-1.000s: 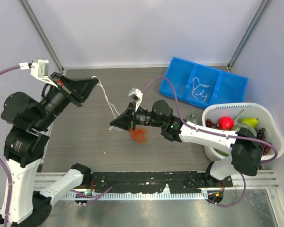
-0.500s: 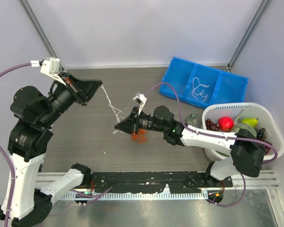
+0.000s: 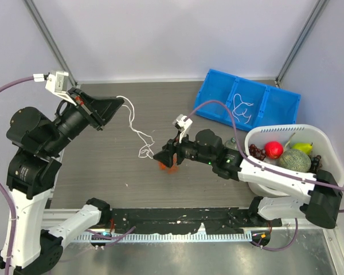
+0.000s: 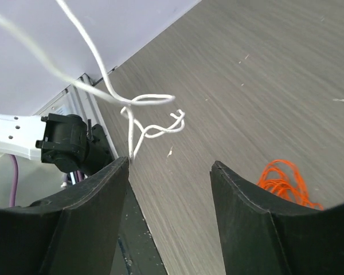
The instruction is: Untangle the cables
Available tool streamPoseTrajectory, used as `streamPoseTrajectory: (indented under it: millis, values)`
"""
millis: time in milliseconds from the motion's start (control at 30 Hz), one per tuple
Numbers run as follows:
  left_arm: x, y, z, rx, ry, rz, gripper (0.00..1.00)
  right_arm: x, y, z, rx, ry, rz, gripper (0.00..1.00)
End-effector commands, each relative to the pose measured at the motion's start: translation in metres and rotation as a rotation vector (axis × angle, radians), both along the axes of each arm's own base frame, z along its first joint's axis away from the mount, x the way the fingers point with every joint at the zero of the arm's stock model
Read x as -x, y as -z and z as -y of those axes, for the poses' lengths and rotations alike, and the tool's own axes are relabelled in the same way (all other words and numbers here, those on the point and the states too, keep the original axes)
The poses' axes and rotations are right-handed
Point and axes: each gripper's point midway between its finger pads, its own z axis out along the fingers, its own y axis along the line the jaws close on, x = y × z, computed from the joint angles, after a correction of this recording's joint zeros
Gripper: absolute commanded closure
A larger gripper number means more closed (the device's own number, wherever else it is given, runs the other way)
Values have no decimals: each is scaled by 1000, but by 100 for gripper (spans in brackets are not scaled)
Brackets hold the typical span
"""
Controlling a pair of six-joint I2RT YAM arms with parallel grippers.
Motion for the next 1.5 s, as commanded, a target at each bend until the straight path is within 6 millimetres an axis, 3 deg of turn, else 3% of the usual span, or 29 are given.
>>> streamPoseTrajectory:
  millis: [0,133,300,467,700,800,833,867,933,1067,1100,1200,1233,1333,1467]
  values:
    - [8,-14,6,5,57,51,100,-7,-40,25,38,61,134,35]
    - [8,-7,11,1,84,33,100,3,-60,27,44,-6,198,34]
    - [5,0,19,0,125,7,100,21,-104,6,-84,-153,272,33]
    - [6,4,24,0,155,-3,100,8,-117,-10,-105,-144,320,33]
    - [9,4,31,6,204,9,100,-12,-114,-37,-120,-120,315,36]
    - [6,9,32,2,202,4,100,-28,-112,-30,-119,-11,306,61]
    - [4,10,32,-1,201,6,100,-28,-111,-28,-129,-3,306,67]
    - [4,12,33,-4,204,8,100,-27,-109,-24,-148,5,309,82]
    - [-1,17,33,-7,193,5,100,-24,-105,-20,-165,13,300,97]
    - [-21,37,28,-38,117,-19,100,-35,-99,-5,-146,117,243,99]
    - [-28,45,25,-50,81,-31,98,-38,-99,-1,-139,147,234,99]
    - [-50,78,16,-100,-14,-77,41,-61,-95,28,-81,346,208,99]
    - [-57,90,12,-118,-48,-104,29,-70,-97,39,-69,424,210,99]
    - [-77,124,2,-176,-140,-173,17,-92,-95,73,-19,572,171,99]
    - [-91,151,-6,-212,-213,-218,15,-137,-90,132,32,749,100,99]
